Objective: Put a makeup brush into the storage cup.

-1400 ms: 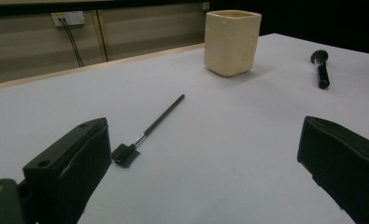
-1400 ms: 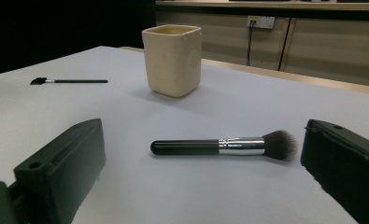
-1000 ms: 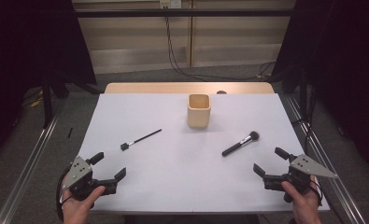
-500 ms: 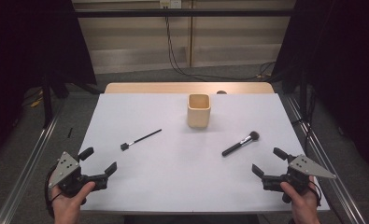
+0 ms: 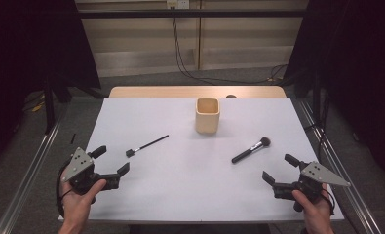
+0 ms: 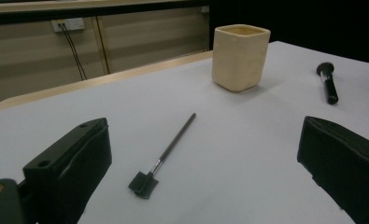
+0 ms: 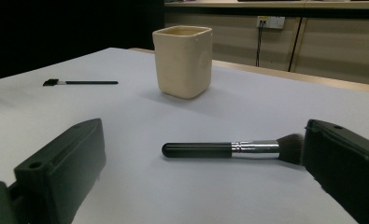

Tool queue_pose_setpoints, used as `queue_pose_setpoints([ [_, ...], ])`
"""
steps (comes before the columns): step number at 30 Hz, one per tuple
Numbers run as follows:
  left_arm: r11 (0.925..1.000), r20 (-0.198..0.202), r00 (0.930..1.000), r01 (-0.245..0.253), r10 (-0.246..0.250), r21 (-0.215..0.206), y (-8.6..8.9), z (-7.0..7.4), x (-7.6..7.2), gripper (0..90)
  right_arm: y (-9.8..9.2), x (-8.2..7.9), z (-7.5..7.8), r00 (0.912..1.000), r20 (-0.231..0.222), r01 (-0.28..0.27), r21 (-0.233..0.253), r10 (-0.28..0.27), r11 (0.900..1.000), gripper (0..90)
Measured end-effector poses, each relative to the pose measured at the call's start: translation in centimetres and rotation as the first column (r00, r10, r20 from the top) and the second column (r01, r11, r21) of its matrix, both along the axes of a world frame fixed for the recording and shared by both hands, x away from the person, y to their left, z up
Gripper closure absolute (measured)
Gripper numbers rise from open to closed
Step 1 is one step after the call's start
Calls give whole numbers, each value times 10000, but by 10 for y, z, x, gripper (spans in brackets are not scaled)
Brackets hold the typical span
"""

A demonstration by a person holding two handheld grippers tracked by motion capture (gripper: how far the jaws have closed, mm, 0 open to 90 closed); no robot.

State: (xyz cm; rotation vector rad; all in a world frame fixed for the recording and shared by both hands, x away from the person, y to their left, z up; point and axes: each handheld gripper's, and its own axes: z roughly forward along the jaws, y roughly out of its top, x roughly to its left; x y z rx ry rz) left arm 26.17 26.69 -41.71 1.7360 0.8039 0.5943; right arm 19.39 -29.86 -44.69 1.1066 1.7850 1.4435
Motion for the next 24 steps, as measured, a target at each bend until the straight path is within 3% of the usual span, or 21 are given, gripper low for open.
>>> queue_pose_setpoints([
  [19, 9997, -68, 9998, 195, -196, -169, -12, 6, 30, 30, 1, 0, 0, 10000, -33, 43, 115, -42, 9999, 0],
  [24, 9995, -31, 9998, 214, -215, -235, -25, 10, 36, 34, 1, 0, -1, 10000, -2, 29, 77, -29, 10000, 0],
])
